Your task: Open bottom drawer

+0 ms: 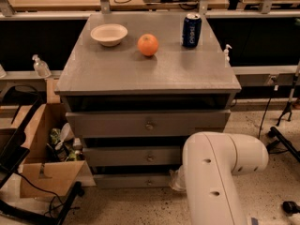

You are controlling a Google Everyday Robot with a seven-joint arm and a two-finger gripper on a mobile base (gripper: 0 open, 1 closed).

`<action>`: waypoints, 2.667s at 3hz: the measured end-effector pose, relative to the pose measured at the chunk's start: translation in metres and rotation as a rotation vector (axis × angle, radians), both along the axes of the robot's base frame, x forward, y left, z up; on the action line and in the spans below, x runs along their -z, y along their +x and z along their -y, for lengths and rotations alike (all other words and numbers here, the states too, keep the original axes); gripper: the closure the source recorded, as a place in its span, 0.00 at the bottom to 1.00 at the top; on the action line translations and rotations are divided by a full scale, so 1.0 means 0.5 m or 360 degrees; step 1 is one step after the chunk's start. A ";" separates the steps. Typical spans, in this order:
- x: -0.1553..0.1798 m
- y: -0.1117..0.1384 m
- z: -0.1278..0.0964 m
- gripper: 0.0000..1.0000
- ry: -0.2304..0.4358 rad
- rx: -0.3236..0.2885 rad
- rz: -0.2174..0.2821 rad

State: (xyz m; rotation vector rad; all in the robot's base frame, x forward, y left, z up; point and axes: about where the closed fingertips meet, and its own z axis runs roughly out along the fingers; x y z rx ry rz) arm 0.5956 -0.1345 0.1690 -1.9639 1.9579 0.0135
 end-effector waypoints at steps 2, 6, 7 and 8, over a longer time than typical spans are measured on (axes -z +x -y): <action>-0.015 0.000 0.000 1.00 0.0000 0.0000 0.0000; -0.027 0.000 0.000 1.00 0.0000 0.0000 0.0000; -0.025 -0.011 -0.001 1.00 0.0011 0.0004 -0.0013; -0.020 -0.039 -0.003 1.00 0.0037 0.0013 -0.0045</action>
Offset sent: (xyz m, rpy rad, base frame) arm -0.1368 0.0063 0.0217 -0.0250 0.0945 0.0165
